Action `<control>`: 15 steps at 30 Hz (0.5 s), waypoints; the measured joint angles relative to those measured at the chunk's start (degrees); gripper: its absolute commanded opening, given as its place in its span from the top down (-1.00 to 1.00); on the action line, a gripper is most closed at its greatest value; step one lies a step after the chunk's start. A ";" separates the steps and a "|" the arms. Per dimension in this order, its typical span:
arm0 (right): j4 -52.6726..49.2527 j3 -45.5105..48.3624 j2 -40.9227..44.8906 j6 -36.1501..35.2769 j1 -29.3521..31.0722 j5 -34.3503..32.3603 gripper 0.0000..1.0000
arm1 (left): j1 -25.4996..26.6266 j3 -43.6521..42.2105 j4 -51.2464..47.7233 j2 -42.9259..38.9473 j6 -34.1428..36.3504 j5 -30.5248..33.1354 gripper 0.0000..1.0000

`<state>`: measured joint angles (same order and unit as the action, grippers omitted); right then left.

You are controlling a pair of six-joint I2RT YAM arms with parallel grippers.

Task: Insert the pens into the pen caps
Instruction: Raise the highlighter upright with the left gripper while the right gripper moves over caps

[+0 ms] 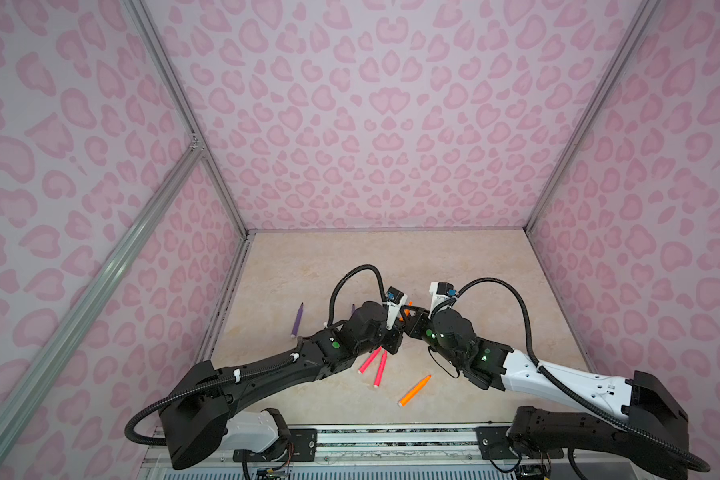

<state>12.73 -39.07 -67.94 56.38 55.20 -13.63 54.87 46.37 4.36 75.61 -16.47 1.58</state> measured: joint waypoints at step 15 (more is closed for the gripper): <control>-8.33 -0.46 9.68 -5.68 -1.49 -7.61 -0.77 | -9.86 -3.67 0.00 -3.69 -6.03 4.50 0.93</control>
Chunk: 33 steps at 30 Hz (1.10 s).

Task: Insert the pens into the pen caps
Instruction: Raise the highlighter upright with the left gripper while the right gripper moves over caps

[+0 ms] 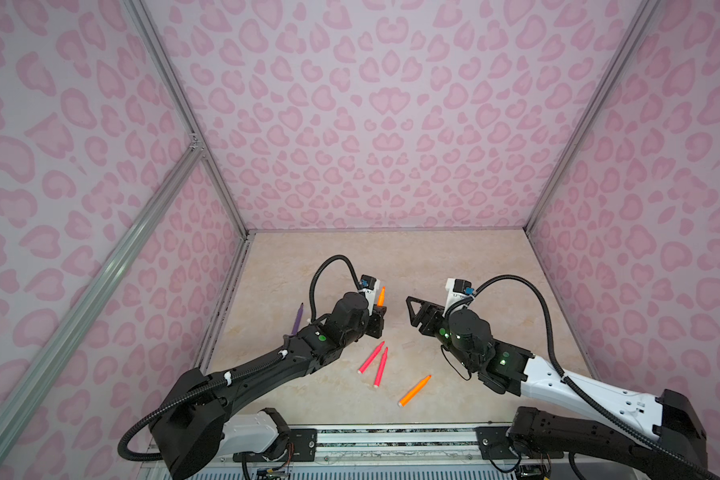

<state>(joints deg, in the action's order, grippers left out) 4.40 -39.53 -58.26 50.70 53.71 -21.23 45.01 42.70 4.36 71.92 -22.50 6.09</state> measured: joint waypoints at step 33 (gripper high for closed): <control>-22.45 -14.67 -32.52 -26.03 1.62 18.47 -0.58 | -2.73 -14.08 4.52 -24.15 0.72 15.08 0.92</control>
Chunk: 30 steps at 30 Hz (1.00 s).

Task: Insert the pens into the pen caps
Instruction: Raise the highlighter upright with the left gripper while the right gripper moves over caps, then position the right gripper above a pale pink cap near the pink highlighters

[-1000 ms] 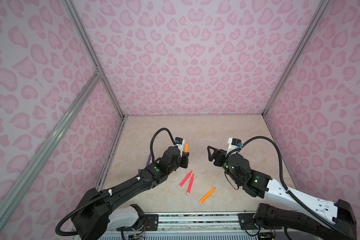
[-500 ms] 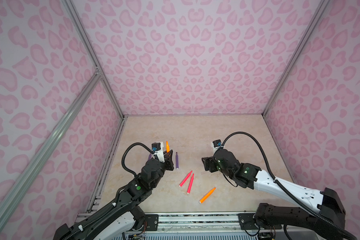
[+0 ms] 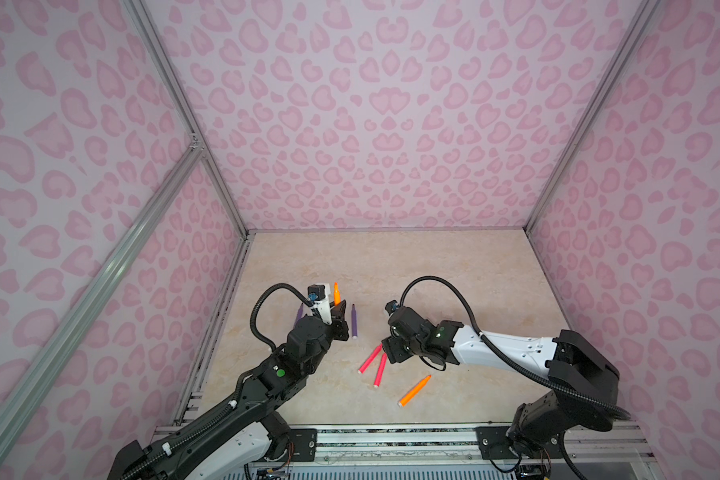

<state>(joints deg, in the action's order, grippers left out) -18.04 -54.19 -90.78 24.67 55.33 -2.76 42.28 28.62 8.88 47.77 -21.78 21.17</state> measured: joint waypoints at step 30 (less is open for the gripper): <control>0.59 0.44 -6.49 -3.45 -4.44 2.36 -0.38 | 0.00 1.07 -0.22 1.51 0.44 -0.87 0.92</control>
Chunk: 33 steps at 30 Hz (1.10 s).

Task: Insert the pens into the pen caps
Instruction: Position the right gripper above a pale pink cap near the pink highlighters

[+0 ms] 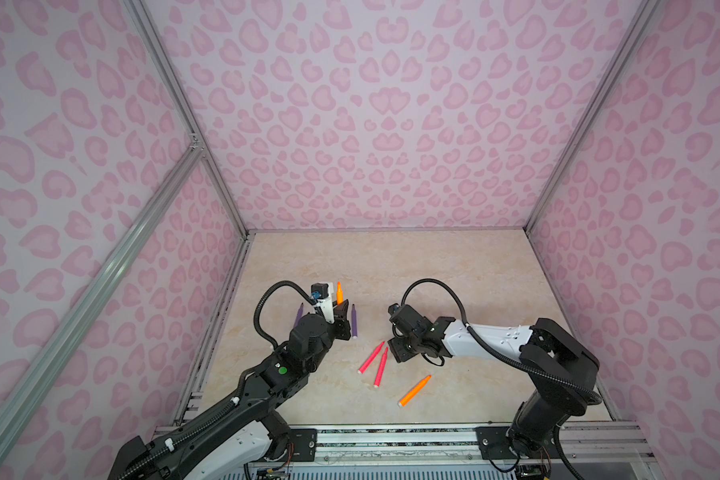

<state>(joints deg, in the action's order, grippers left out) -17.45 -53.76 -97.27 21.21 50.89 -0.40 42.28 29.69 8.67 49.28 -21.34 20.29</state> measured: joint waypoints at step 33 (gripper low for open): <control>-0.31 8.46 5.14 8.02 1.55 -9.38 0.49 | 0.00 0.11 -0.24 -0.72 -0.02 -0.37 0.93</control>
<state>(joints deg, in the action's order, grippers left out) -17.76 -45.30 -92.14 29.23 52.45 -9.78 42.28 29.80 8.43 48.56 -21.37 19.92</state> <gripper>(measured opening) 0.265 0.188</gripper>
